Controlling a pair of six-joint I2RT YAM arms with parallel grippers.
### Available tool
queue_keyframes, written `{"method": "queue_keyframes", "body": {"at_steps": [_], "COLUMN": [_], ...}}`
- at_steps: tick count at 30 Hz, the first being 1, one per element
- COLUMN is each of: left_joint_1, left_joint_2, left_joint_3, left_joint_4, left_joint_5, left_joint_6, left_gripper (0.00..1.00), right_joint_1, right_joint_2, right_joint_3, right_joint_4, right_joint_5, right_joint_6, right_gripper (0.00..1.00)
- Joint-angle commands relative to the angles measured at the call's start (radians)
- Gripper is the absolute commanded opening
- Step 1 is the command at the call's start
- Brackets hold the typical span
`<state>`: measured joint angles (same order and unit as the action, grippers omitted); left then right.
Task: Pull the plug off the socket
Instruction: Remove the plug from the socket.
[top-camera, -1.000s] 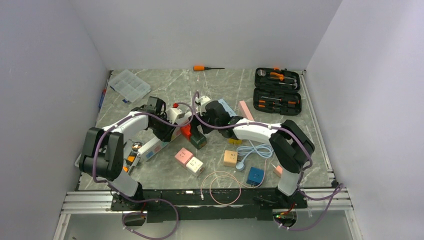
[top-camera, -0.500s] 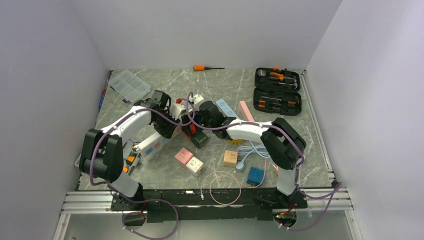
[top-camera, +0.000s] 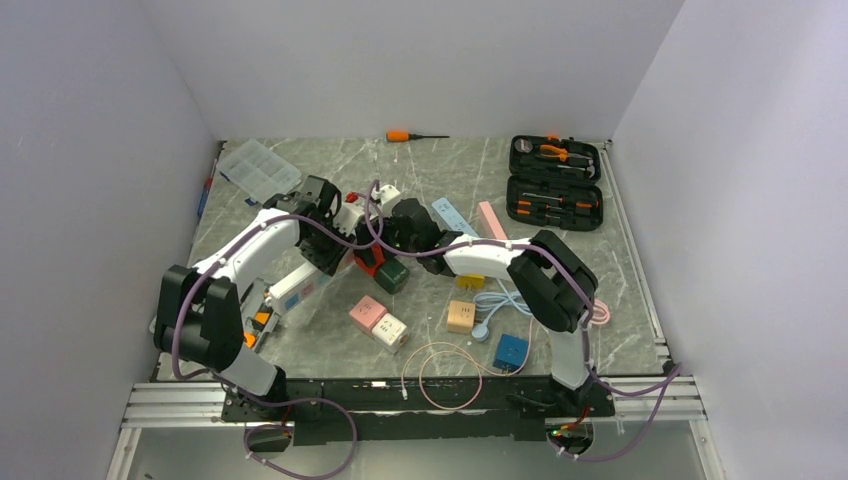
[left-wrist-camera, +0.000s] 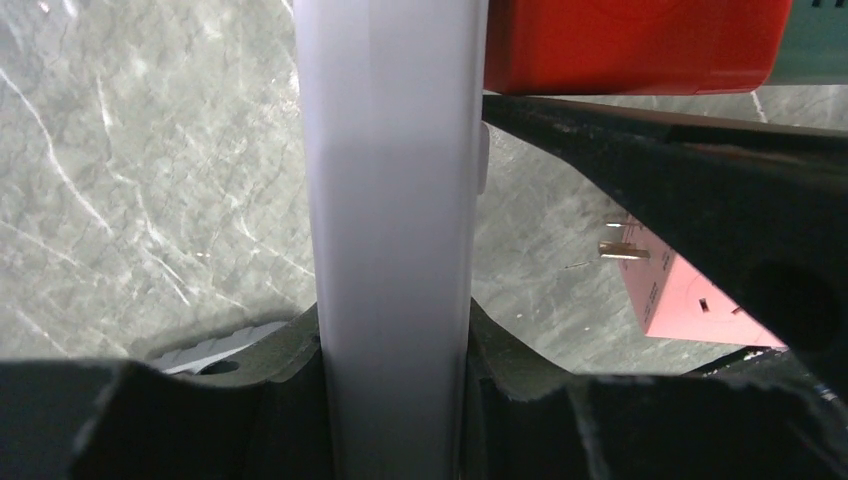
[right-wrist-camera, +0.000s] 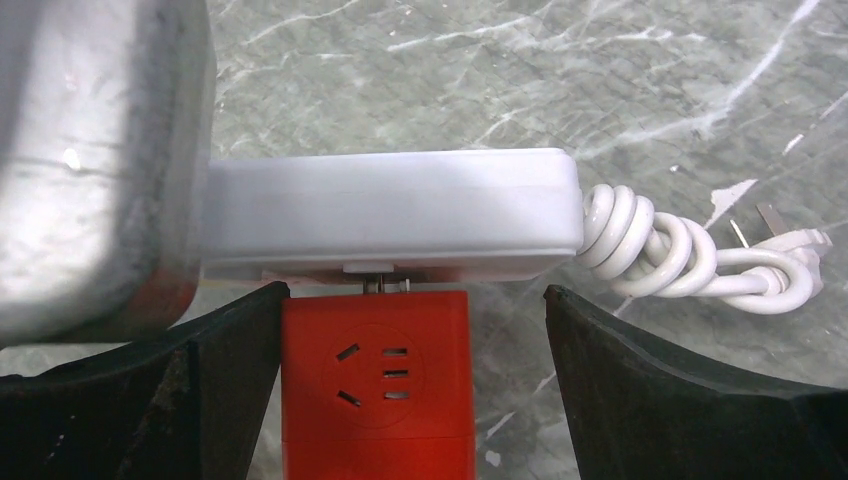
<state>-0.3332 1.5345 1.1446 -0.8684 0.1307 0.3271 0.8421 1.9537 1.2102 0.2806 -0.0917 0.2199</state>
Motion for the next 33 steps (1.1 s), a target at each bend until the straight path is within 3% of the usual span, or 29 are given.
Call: {"method": "queue_keyframes", "body": {"at_steps": [1,11,22,33], "left_joint_1": [-0.026,-0.026,-0.026,-0.026], "left_joint_2": [-0.104,-0.103,-0.095,-0.089], "left_joint_3": [0.079,0.084,0.069,0.085], "left_joint_4": [0.066,0.064,0.073,0.066], "left_joint_5": [0.086,0.084,0.077,0.076], "left_joint_6": [0.023,0.028,0.035,0.036], "left_gripper": [0.0,0.0,0.0,0.0], "right_joint_1": [0.013,0.046,0.042,0.0], "right_joint_2": [0.054,0.016,-0.197,-0.388], "right_joint_3": [0.014,-0.072,-0.298,-0.359], "right_joint_4": [-0.022,0.037,0.166,0.177], "right_joint_5": [-0.02,-0.021,0.021,-0.1], "right_joint_6": [-0.005,-0.017,0.038,0.029], "right_gripper": [0.99,1.0,1.0,1.0]}}
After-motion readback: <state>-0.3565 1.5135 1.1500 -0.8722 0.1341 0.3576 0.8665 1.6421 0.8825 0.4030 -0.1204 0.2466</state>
